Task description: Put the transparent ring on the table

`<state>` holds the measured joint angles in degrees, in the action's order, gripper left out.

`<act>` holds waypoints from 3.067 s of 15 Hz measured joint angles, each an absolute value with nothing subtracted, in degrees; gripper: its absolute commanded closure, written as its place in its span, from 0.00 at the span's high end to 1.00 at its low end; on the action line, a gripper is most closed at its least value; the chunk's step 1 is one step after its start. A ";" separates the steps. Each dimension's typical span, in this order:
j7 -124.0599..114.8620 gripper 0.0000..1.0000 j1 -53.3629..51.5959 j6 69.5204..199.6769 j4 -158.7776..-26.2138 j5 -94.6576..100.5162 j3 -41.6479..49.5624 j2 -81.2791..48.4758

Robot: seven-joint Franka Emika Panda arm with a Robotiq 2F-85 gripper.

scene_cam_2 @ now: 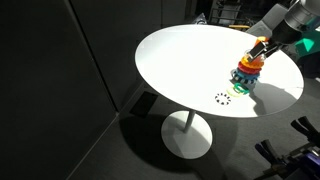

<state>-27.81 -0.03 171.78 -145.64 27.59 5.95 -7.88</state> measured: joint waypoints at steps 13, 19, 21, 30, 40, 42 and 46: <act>-27.60 0.66 -0.17 160.49 -145.69 21.97 3.46 0.62; -27.58 0.66 0.04 153.92 -145.39 18.41 1.45 6.80; -27.54 0.66 0.06 152.75 -145.26 16.97 0.72 8.46; -24.28 0.66 -0.51 152.41 -145.10 9.11 -3.32 8.52; -23.52 0.66 -1.32 152.44 -144.47 7.34 -4.40 6.00; -23.52 0.66 -1.32 152.44 -144.48 7.34 -4.40 5.96; -23.54 0.66 -1.33 153.34 -145.01 7.98 -4.65 5.30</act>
<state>-23.54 -1.33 153.34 -145.01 7.98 -4.65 5.30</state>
